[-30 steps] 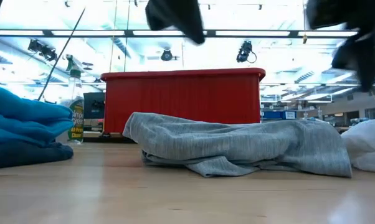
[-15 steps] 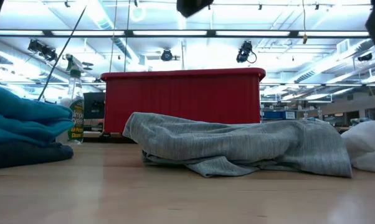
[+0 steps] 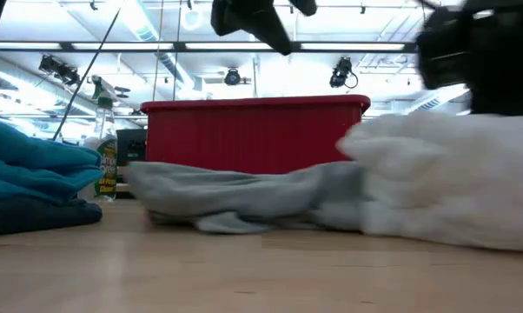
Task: Fold laundry
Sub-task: Stack the white shirt on top of the gray shirt
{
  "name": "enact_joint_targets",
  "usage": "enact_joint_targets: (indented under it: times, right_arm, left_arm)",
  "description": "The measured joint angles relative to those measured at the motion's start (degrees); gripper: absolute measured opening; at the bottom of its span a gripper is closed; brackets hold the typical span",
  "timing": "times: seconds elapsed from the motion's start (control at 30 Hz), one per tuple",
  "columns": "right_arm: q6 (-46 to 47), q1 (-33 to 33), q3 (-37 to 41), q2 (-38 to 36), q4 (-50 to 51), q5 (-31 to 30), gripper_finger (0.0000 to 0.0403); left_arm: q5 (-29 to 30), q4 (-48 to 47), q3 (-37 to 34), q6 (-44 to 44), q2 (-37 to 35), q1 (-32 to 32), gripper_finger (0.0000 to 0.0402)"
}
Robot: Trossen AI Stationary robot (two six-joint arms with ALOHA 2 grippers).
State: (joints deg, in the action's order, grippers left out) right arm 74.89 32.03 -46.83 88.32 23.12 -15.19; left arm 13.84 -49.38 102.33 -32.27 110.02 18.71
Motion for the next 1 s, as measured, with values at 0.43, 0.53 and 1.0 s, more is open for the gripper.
enact_joint_targets:
  times: [0.43,0.53,1.0]
  right_arm:
    - [-4.10,-4.09,-3.79,-16.89,16.48,4.08,0.0201]
    - [-2.26,-3.41,-3.85,-19.00,22.18,5.10,0.0202]
    - [7.03,-2.27,8.11,-19.18,16.95,10.66,0.0372]
  left_arm:
    - [-10.56,11.05,0.05,7.30,1.99,-9.16,0.0273]
    - [-13.01,16.56,0.05,9.27,4.98,-10.63,0.0273]
    - [-23.07,18.32,0.01,8.01,17.77,-14.18,0.0273]
